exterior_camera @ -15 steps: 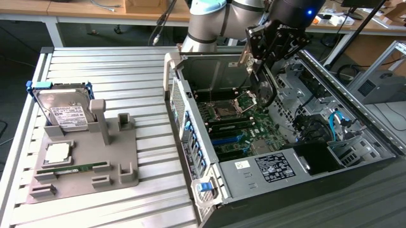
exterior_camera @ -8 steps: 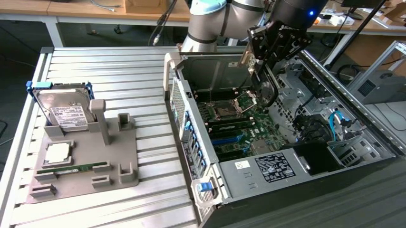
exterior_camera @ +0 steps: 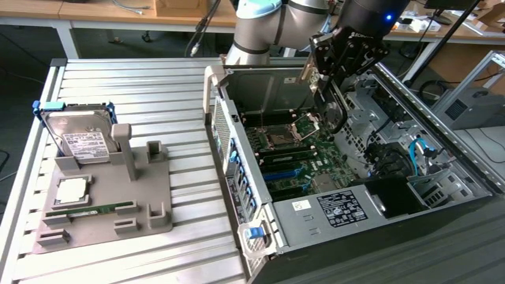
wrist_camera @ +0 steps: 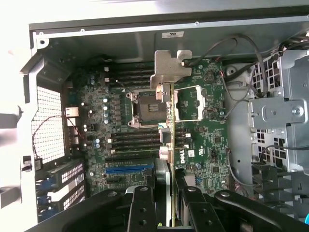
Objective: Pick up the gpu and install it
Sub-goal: 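Pick up the gpu and move the gpu toward the slot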
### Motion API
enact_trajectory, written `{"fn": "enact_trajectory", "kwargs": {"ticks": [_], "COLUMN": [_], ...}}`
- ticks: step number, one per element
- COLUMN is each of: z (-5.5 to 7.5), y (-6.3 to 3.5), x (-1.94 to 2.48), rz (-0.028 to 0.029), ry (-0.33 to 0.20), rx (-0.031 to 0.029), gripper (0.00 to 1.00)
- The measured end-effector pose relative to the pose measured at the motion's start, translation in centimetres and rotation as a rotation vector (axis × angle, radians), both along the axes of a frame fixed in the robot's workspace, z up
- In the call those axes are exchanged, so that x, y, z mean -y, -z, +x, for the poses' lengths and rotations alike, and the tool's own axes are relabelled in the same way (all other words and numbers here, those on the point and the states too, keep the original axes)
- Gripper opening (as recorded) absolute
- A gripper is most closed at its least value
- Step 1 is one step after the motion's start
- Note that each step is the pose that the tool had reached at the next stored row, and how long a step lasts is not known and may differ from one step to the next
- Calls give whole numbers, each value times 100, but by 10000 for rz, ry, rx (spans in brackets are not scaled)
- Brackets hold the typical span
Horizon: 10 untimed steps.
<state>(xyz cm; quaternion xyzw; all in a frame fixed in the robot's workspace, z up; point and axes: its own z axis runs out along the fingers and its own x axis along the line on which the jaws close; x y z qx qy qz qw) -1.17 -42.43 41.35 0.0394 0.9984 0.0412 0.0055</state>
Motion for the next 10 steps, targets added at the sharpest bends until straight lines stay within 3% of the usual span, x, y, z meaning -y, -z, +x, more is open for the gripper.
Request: {"fn": "enact_trajectory", "kwargs": {"ticks": [10], "z": [51], "y": [16], "x": [0], "rz": [0], "ry": [0], "rx": [0], "gripper": [27]}}
